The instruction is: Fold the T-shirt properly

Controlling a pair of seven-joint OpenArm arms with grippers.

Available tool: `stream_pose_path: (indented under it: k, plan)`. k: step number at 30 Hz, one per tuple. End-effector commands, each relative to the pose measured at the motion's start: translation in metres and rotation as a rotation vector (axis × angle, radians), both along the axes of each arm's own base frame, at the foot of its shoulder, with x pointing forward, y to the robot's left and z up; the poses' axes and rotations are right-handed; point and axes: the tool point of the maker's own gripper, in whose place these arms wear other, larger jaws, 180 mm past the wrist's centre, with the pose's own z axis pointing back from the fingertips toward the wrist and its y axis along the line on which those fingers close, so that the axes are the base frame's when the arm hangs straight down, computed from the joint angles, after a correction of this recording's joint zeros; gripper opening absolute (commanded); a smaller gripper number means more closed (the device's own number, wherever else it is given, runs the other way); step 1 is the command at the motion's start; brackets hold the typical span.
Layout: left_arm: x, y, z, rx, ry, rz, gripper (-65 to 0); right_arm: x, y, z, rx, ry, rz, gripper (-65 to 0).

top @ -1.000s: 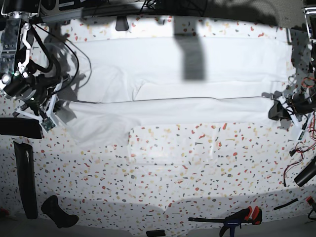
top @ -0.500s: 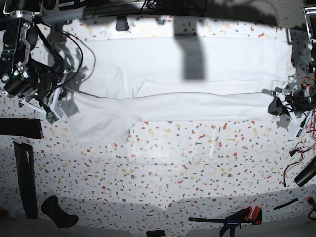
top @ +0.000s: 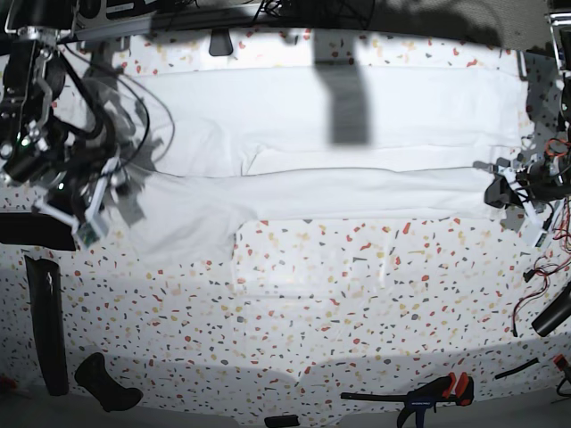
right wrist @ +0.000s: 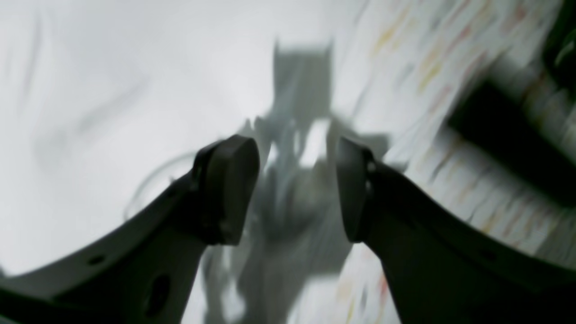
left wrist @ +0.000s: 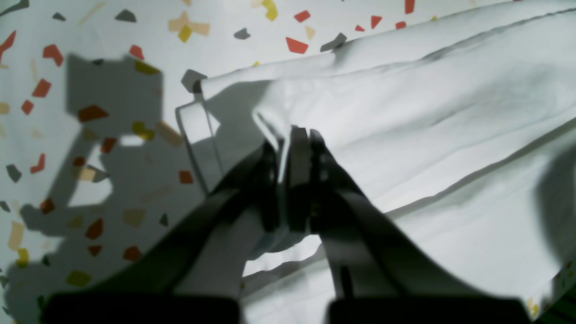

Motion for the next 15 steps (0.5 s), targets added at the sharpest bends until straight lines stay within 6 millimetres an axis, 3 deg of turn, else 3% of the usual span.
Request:
stream_pose_path:
  k: [1,3,5,10,15]
  plan:
    - [0.011,0.007,0.017,0.012,-0.050,-0.001,-65.0,0.020,-0.004,0.031,0.007,-0.105,-0.018,-33.6]
    - [0.011,0.007,0.017,0.012,-0.050,-0.001,-65.0,0.039,-0.016,0.044,0.020,-0.128,-0.105,-33.6]
    - [0.011,0.007,0.017,0.012,-0.050,0.000,-65.0,0.059,-0.026,0.044,0.059,-0.122,-0.170,-33.6]
    - [0.011,0.007,0.017,0.011,-0.051,0.000,-55.4,0.108,-0.044,0.030,0.201,-0.026,-0.274,-33.6]
    - [0.011,0.007,0.017,0.012,-0.051,0.000,-54.9,0.140,-0.058,0.016,0.321,0.096,-0.351,-33.6]
